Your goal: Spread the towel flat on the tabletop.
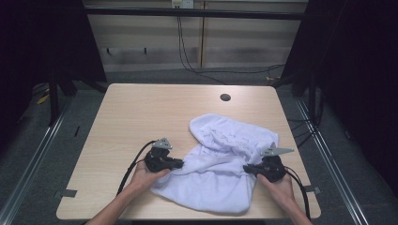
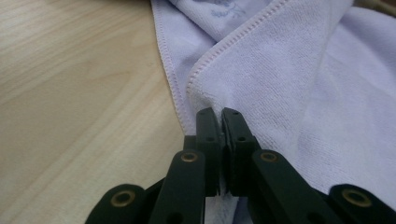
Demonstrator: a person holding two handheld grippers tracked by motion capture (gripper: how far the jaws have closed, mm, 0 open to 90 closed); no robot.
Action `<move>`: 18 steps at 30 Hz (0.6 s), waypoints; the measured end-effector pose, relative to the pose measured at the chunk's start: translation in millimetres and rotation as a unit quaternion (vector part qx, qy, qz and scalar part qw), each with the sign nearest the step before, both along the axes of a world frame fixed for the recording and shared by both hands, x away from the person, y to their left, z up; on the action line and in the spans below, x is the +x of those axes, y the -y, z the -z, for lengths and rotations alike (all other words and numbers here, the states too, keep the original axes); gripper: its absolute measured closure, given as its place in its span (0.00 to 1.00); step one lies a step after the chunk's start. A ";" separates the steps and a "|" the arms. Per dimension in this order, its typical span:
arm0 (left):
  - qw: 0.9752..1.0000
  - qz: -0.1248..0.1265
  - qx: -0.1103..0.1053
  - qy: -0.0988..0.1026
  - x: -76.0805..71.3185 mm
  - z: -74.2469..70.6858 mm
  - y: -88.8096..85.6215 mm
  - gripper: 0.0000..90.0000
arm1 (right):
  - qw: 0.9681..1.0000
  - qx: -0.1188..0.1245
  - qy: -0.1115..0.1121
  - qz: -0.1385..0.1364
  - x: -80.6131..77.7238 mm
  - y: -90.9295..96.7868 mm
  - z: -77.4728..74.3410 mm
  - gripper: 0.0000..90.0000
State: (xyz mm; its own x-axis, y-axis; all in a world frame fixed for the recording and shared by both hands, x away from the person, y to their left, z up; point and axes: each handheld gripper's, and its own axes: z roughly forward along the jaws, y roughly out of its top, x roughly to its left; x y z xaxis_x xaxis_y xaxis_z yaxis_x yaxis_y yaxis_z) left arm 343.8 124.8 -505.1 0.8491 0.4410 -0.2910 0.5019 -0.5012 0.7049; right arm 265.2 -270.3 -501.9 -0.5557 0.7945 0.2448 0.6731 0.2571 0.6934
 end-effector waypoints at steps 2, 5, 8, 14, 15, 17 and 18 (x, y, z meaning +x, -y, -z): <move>1.000 -0.018 0.006 0.011 4.9 -0.8 -0.9 0.96 | 1.000 -0.008 0.011 0.005 18.1 -2.6 0.9 0.97; 0.999 -0.032 0.012 0.018 11.2 -1.3 -4.6 0.96 | 1.000 -0.012 0.013 0.014 43.9 -6.5 1.5 0.97; 0.998 -0.051 0.016 0.020 19.4 -1.7 -12.4 0.96 | 0.999 -0.029 0.018 0.024 69.9 -12.9 0.7 0.97; 0.992 -0.120 -0.026 0.039 42.6 -18.9 -46.5 0.97 | 0.999 0.006 0.028 0.036 113.4 -13.0 -8.9 0.97; 0.990 -0.125 -0.044 0.042 44.3 -26.7 -53.3 0.97 | 0.998 0.025 0.034 0.038 115.4 -10.9 -15.9 0.97; 0.988 -0.128 -0.072 0.054 45.9 -45.0 -61.1 0.97 | 0.997 0.037 0.056 0.031 116.6 -9.9 -35.6 0.97; 0.986 -0.129 -0.078 0.064 45.4 -55.6 -61.9 0.97 | 0.997 0.042 0.067 0.027 116.4 -10.1 -47.7 0.97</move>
State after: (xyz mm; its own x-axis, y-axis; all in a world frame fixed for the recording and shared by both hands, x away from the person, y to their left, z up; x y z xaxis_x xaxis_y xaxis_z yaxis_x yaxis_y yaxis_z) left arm 389.2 186.7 -449.6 0.7487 0.6056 -0.2696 0.4997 -0.2483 0.8298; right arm 381.6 -260.2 -454.2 -0.5449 0.8040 0.2381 0.5844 0.1605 0.7954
